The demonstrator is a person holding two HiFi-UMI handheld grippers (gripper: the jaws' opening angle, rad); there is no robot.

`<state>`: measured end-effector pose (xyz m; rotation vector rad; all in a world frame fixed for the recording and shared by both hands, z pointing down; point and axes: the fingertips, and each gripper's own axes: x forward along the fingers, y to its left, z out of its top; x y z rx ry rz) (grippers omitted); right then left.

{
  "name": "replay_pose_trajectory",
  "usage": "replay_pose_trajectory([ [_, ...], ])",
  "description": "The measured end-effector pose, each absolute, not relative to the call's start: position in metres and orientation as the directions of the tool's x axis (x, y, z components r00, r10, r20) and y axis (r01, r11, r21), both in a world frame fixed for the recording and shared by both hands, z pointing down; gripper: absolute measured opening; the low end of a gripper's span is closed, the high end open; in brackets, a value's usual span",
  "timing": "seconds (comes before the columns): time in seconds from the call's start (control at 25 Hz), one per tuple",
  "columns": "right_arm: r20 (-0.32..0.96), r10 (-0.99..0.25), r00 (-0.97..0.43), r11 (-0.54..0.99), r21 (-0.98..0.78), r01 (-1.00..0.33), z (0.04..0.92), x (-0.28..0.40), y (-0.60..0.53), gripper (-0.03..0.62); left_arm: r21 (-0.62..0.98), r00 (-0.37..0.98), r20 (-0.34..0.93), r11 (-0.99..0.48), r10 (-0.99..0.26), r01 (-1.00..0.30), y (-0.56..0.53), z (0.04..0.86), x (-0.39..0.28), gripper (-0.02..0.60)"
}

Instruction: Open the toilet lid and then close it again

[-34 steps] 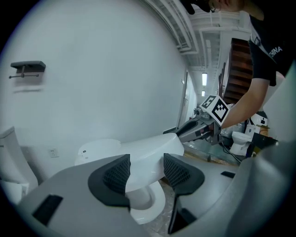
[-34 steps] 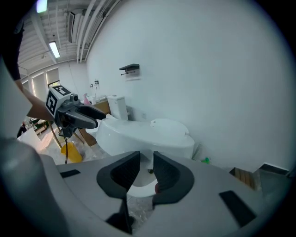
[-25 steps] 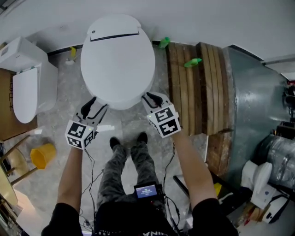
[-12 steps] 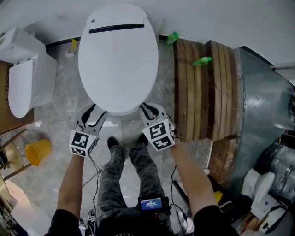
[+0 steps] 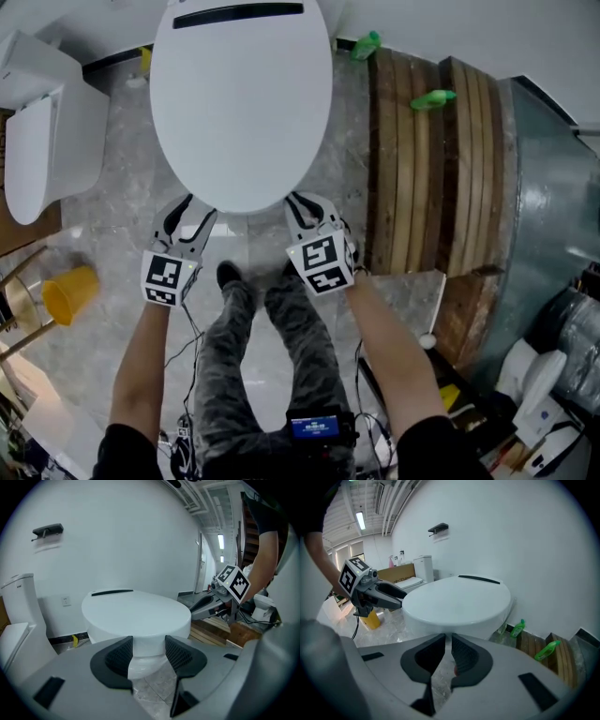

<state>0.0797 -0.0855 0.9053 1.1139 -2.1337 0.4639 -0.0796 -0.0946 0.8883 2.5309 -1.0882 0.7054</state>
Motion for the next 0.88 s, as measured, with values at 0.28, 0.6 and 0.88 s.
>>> replay_pose_trajectory([
  [0.28, 0.707, -0.582, -0.401, 0.564, -0.005, -0.826, 0.945, 0.08, -0.085, 0.051, 0.071, 0.587, 0.549, -0.667, -0.594, -0.742, -0.093, 0.926, -0.079, 0.222],
  [0.6, 0.718, -0.572, -0.397, 0.57, 0.0, -0.822, 0.976, 0.083, -0.086, 0.05, 0.075, 0.58, 0.56, -0.661, -0.591, -0.746, -0.094, 0.959, -0.076, 0.222],
  [0.88, 0.729, -0.557, -0.397, 0.581, 0.001, -0.814, 1.0, 0.083, -0.089, 0.049, 0.074, 0.569, 0.583, -0.659, -0.581, -0.748, -0.096, 0.981, -0.075, 0.222],
])
